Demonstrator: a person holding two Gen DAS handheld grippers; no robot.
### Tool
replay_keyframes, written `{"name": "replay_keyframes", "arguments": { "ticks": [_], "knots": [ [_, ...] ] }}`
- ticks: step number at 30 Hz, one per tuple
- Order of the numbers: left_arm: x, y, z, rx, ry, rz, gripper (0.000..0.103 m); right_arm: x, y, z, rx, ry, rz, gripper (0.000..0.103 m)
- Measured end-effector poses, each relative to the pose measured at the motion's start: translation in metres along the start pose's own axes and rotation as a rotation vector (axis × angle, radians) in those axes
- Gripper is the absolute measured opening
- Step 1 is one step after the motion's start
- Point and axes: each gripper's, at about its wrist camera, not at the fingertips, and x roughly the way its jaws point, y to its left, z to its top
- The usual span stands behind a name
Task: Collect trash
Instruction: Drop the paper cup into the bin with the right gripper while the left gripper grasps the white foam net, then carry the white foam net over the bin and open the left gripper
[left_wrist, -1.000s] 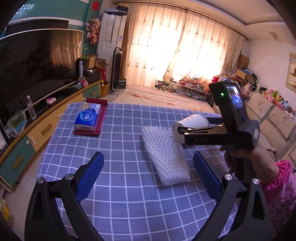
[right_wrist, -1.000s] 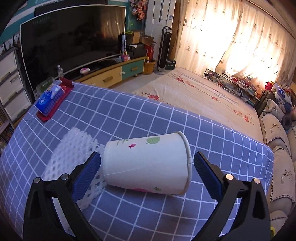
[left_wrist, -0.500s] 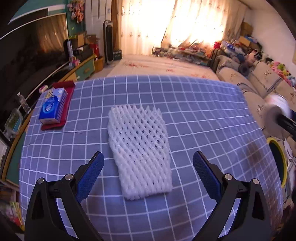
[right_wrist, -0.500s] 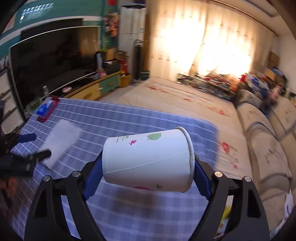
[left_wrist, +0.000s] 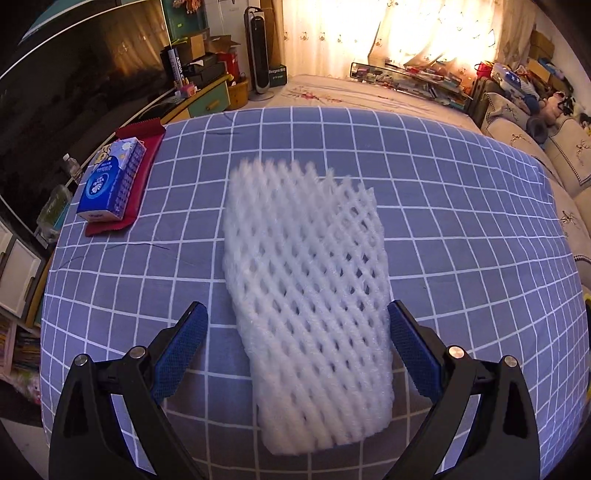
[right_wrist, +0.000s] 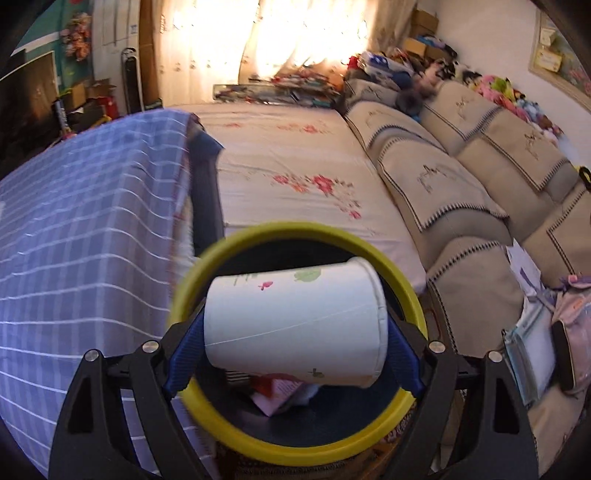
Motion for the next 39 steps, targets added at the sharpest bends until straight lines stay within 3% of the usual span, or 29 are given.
{"name": "replay_keyframes", "arguments": {
  "ticks": [4, 5, 6, 9, 12, 19, 26, 30, 35, 37, 39],
  "knots": [
    [0.004, -0.003, 0.003, 0.000, -0.003, 0.001, 0.092, 0.003, -0.007, 0.000, 0.036, -0.024, 0.004, 0.090],
    [0.004, -0.003, 0.003, 0.002, -0.008, -0.007, 0.082, 0.001, -0.005, 0.000, 0.039, -0.033, 0.006, 0.090],
    [0.001, -0.004, 0.003, 0.008, -0.016, -0.008, 0.065, 0.000, -0.006, 0.001, 0.039, -0.041, 0.007, 0.090],
    [-0.006, -0.014, 0.002, 0.041, -0.024, -0.025, 0.033, -0.006, -0.010, -0.006, 0.038, -0.062, 0.005, 0.090],
    [-0.022, -0.028, 0.000, 0.076, -0.052, -0.062, 0.020, -0.015, -0.014, -0.008, 0.052, -0.088, 0.024, 0.090],
    [-0.086, -0.113, -0.017, 0.285, -0.138, -0.198, 0.017, -0.038, -0.036, -0.018, 0.087, -0.134, 0.033, 0.090],
    [-0.142, -0.259, -0.058, 0.566, -0.164, -0.438, 0.017, -0.067, -0.075, -0.031, 0.132, -0.177, -0.023, 0.090],
    [-0.154, -0.345, -0.083, 0.690, -0.139, -0.525, 0.017, -0.081, -0.098, -0.043, 0.160, -0.183, -0.057, 0.090],
    [-0.152, -0.430, -0.115, 0.803, -0.103, -0.558, 0.018, -0.089, -0.120, -0.059, 0.191, -0.176, -0.085, 0.090],
    [-0.144, -0.458, -0.125, 0.836, -0.089, -0.536, 0.024, -0.091, -0.126, -0.064, 0.199, -0.169, -0.093, 0.090],
    [-0.131, -0.475, -0.131, 0.841, -0.072, -0.508, 0.039, -0.093, -0.129, -0.068, 0.200, -0.165, -0.096, 0.090]
  ]
}}
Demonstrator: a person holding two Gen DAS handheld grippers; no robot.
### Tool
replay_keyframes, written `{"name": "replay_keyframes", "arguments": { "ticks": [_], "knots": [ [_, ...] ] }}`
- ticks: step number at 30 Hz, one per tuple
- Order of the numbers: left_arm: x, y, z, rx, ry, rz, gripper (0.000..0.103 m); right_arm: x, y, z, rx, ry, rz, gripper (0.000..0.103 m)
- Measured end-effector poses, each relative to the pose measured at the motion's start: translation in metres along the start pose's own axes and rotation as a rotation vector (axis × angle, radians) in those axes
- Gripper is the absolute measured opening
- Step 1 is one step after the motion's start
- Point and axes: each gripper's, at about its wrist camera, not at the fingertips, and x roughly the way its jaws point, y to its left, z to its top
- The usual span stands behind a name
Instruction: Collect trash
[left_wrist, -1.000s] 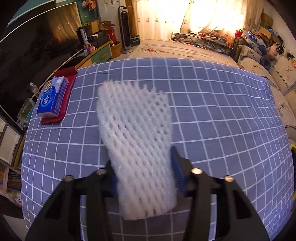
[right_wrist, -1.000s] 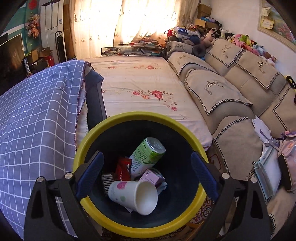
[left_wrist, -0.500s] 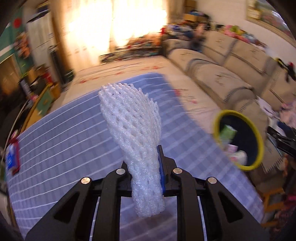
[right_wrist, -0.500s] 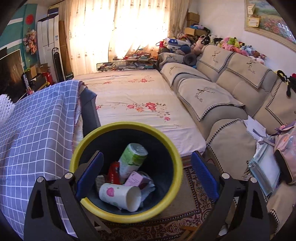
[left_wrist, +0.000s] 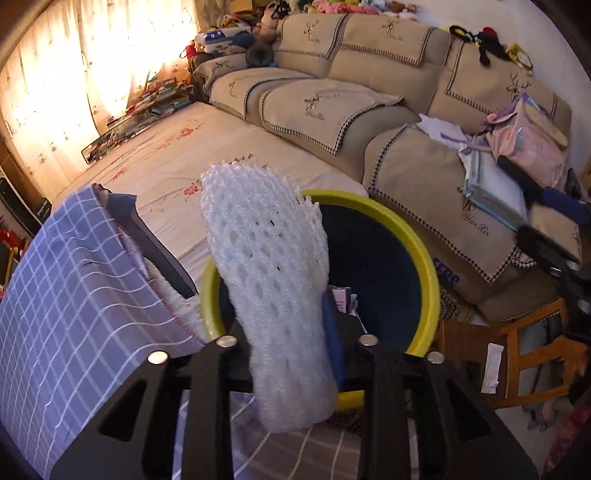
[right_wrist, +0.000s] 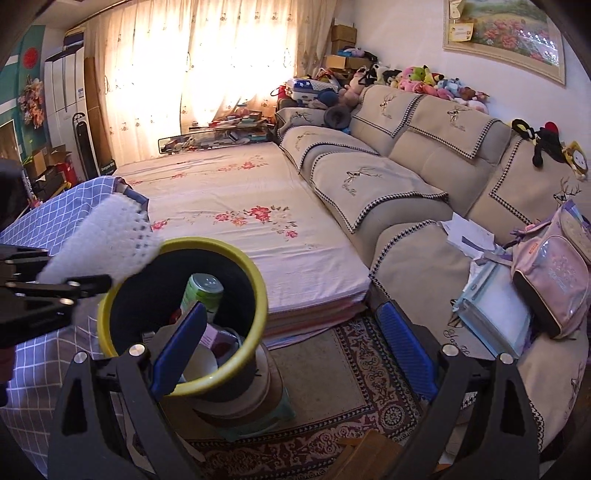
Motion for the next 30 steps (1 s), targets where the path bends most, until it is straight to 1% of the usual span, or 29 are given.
{"name": "replay_keyframes", "arguments": {
  "ticks": [1, 2, 3, 4, 5, 6, 7, 10, 12, 14, 16, 18, 19, 21, 22, 26, 30],
  "knots": [
    [0.009, 0.002, 0.000, -0.001, 0.010, 0.011, 0.047, -0.001, -0.001, -0.001, 0.001, 0.000, -0.001, 0.090],
    [0.015, 0.000, 0.000, -0.004, 0.011, 0.028, 0.060, -0.003, -0.001, -0.002, 0.001, 0.000, -0.001, 0.090],
    [0.016, 0.006, -0.003, -0.007, 0.008, 0.038, 0.065, -0.003, -0.002, -0.002, 0.000, 0.000, 0.000, 0.090],
    [0.016, 0.008, -0.006, -0.013, 0.006, 0.048, 0.066, -0.004, -0.002, -0.003, 0.000, -0.001, 0.002, 0.090],
    [0.015, 0.010, -0.009, -0.021, 0.006, 0.052, 0.070, -0.006, -0.001, -0.003, -0.001, -0.002, 0.007, 0.091],
    [0.010, 0.012, -0.012, -0.030, 0.002, 0.052, 0.077, -0.007, 0.001, -0.003, -0.004, -0.004, 0.012, 0.091],
    [0.001, 0.017, -0.017, -0.035, -0.012, 0.060, 0.080, -0.008, 0.003, -0.003, -0.007, -0.004, 0.016, 0.091],
    [-0.026, 0.028, -0.029, -0.047, -0.072, 0.108, 0.084, -0.015, 0.012, -0.003, -0.010, -0.016, 0.046, 0.091],
    [-0.058, 0.039, -0.042, -0.090, -0.132, 0.133, 0.092, -0.022, 0.020, -0.004, -0.012, -0.024, 0.071, 0.091],
    [-0.092, 0.052, -0.058, -0.133, -0.195, 0.164, 0.094, -0.030, 0.029, -0.005, -0.020, -0.033, 0.099, 0.092],
    [-0.126, 0.066, -0.077, -0.180, -0.253, 0.205, 0.098, -0.040, 0.040, -0.006, -0.034, -0.046, 0.128, 0.092],
    [-0.164, 0.081, -0.099, -0.231, -0.314, 0.247, 0.098, -0.053, 0.052, -0.006, -0.050, -0.067, 0.162, 0.093],
    [-0.187, 0.089, -0.115, -0.263, -0.351, 0.278, 0.098, -0.060, 0.057, -0.006, -0.055, -0.080, 0.179, 0.094],
    [-0.220, 0.101, -0.140, -0.306, -0.394, 0.332, 0.098, -0.075, 0.068, -0.007, -0.066, -0.105, 0.213, 0.095],
    [-0.240, 0.108, -0.158, -0.335, -0.416, 0.373, 0.098, -0.082, 0.073, -0.008, -0.072, -0.117, 0.228, 0.096],
    [-0.295, 0.130, -0.218, -0.437, -0.463, 0.485, 0.098, -0.107, 0.091, -0.010, -0.086, -0.151, 0.280, 0.096],
    [-0.334, 0.145, -0.277, -0.546, -0.463, 0.564, 0.098, -0.129, 0.105, -0.012, -0.092, -0.172, 0.324, 0.096]
  ]
}}
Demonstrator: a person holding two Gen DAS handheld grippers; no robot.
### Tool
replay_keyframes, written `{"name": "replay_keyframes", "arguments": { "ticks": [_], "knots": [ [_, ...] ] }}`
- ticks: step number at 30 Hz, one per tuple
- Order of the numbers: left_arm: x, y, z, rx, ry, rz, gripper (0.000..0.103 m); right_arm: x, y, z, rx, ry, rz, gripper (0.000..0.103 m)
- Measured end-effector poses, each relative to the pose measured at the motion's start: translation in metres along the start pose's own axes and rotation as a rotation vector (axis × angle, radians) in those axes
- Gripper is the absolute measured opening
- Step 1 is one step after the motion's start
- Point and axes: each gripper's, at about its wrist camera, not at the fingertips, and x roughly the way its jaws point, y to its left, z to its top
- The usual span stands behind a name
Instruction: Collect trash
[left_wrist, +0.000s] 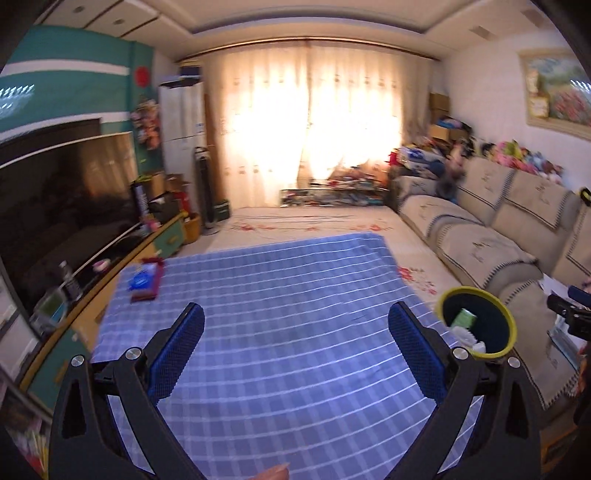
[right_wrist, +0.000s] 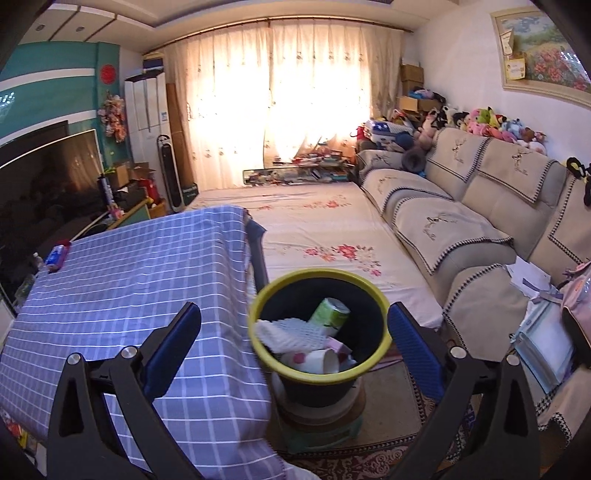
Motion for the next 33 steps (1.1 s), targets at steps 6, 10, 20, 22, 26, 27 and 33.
{"name": "replay_keyframes", "arguments": {
  "ticks": [6, 10, 20, 22, 26, 27, 33],
  "knots": [
    [-0.044, 0.050, -0.028, -0.076, -0.018, 0.083, 0.098, -0.027, 0.013, 0.003, 0.014, -0.044, 0.042, 0.096],
    [-0.078, 0.070, -0.042, -0.116, -0.050, 0.120, 0.098, -0.046, 0.016, 0.002, 0.025, -0.080, 0.053, 0.096],
    [-0.132, 0.058, -0.053, -0.124, -0.121, 0.127, 0.098, -0.082, 0.023, -0.003, -0.001, -0.144, 0.042, 0.096],
    [-0.136, 0.054, -0.054, -0.118, -0.124, 0.123, 0.098, -0.086, 0.025, -0.004, -0.007, -0.148, 0.047, 0.096],
    [-0.137, 0.050, -0.055, -0.116, -0.118, 0.117, 0.098, -0.088, 0.028, -0.006, -0.015, -0.152, 0.055, 0.096],
    [-0.135, 0.050, -0.054, -0.115, -0.117, 0.118, 0.098, -0.088, 0.028, -0.005, -0.013, -0.153, 0.058, 0.096],
    [-0.136, 0.053, -0.054, -0.122, -0.118, 0.124, 0.098, -0.088, 0.032, -0.003, -0.019, -0.155, 0.063, 0.096]
  ]
}}
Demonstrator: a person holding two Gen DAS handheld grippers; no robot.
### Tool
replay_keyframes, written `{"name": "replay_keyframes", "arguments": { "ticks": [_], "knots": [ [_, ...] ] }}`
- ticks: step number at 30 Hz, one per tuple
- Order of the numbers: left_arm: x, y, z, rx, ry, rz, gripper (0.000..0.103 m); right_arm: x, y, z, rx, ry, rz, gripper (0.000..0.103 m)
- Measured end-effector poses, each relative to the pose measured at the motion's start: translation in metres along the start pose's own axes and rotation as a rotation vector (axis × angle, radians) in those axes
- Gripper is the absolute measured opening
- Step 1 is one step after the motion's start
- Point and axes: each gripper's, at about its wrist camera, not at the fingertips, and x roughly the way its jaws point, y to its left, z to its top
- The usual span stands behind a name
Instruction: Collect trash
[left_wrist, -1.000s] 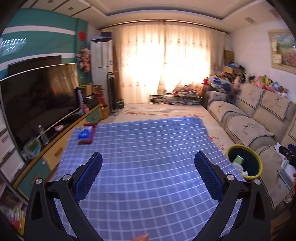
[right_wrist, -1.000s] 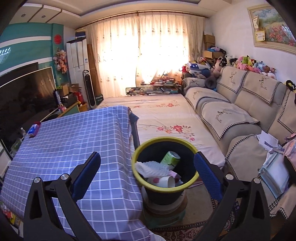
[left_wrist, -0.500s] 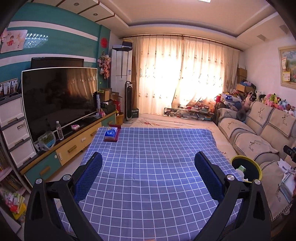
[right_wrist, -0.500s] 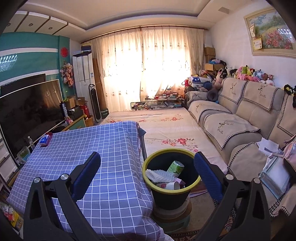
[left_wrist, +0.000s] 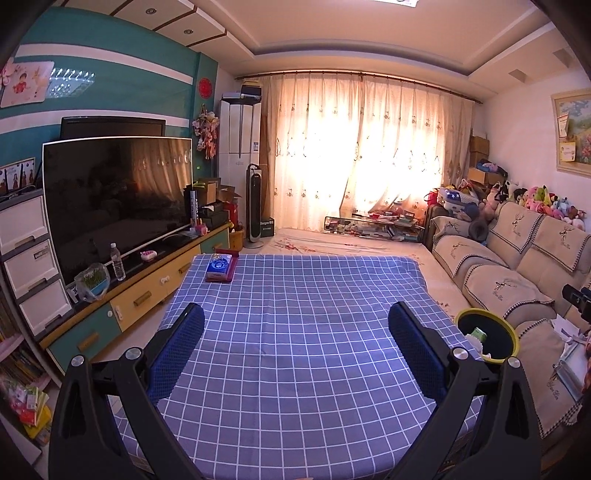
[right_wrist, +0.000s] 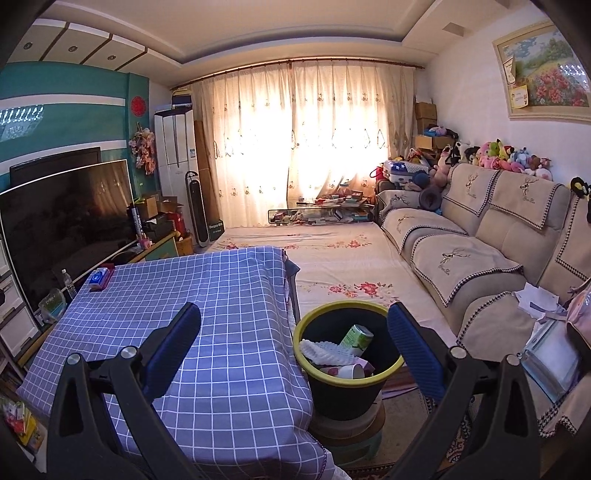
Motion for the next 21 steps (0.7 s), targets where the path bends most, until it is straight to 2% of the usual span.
{"name": "replay_keyframes", "arguments": {
  "ticks": [21],
  "knots": [
    [0.0077, 0.0029, 0.0020, 0.005, 0.006, 0.006, 0.098, -0.0005, 0.0034, -0.0013, 0.002, 0.000, 0.008, 0.096]
  ]
}}
